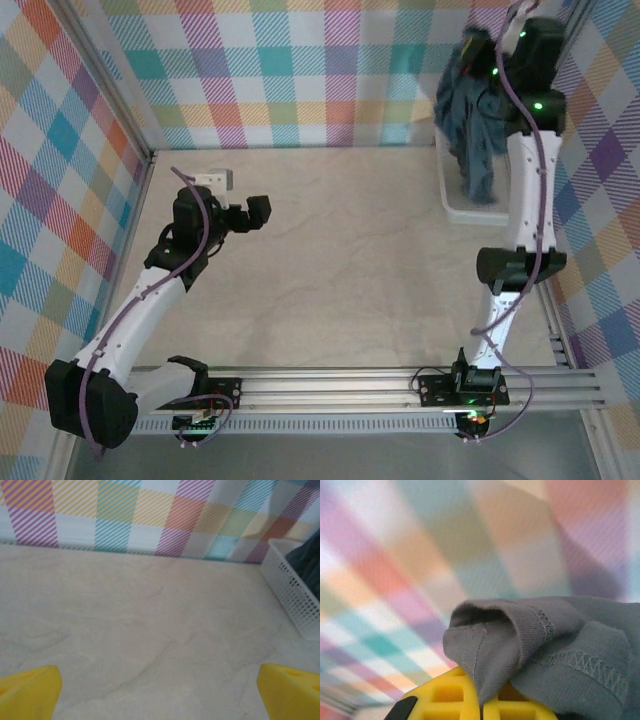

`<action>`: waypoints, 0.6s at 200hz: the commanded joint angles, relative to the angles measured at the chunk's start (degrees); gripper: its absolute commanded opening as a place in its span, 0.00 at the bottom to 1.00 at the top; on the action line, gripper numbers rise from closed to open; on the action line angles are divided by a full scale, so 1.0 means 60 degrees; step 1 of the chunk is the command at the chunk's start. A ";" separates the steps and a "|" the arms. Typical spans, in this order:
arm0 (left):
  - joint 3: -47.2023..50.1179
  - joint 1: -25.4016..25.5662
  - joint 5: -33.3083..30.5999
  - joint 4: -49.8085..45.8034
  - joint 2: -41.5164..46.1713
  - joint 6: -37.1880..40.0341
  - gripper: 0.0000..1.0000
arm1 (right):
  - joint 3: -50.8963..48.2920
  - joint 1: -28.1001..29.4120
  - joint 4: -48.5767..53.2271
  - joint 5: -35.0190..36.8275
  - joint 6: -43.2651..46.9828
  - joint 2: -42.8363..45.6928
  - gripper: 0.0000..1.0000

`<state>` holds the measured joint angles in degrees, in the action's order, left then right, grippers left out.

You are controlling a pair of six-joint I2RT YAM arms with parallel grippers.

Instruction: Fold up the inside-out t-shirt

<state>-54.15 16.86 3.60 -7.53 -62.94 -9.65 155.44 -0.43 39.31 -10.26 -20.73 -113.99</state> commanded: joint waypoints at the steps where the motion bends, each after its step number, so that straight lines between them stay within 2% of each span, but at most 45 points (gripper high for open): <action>1: -0.0564 0.0141 0.0162 -0.0472 0.0188 -0.0135 1.00 | 0.0553 0.0182 -0.0555 -0.1696 -0.0703 0.0784 0.00; 20: -0.0771 0.0149 0.0133 -0.0723 0.0183 -0.0135 1.00 | 0.0141 0.0371 -0.1028 -0.2586 -0.1156 0.1057 0.00; 47: -0.0877 0.0148 0.0091 -0.1001 -0.0002 -0.0223 1.00 | -0.1135 0.0457 -0.0281 -0.2316 -0.1397 0.1019 0.00; 64: -0.0870 0.0140 -0.0038 -0.1164 -0.0115 -0.0336 1.00 | -0.2787 0.0476 0.0501 -0.2307 -0.1582 0.1096 0.00; 74: -0.0834 0.0141 -0.0113 -0.1251 -0.0177 -0.0361 1.00 | -0.4629 0.0539 0.0614 -0.1970 -0.1652 0.1497 0.00; 89: -0.0791 0.0138 -0.0320 -0.1561 -0.0290 -0.0434 1.00 | -0.8837 0.0740 -0.0798 -0.0988 -0.2190 0.2777 0.21; 102: -0.0775 0.0137 -0.0435 -0.1823 -0.0455 -0.0507 1.00 | -1.2314 0.0870 -0.2225 -0.0284 -0.3062 0.3772 0.21; 112: -0.0778 0.0149 -0.0317 -0.1914 -0.0640 -0.0504 1.00 | -1.4110 0.0913 -0.2751 -0.0397 -0.3372 0.4247 0.23; 120: -0.0811 0.0152 -0.0151 -0.1978 -0.0823 -0.0530 1.00 | -1.4953 0.0954 -0.2596 -0.0496 -0.3317 0.4472 0.31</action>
<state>-57.71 16.86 2.33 -16.16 -65.63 -11.57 81.71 4.08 26.28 -15.75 -34.83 -96.47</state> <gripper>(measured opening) 0.997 0.239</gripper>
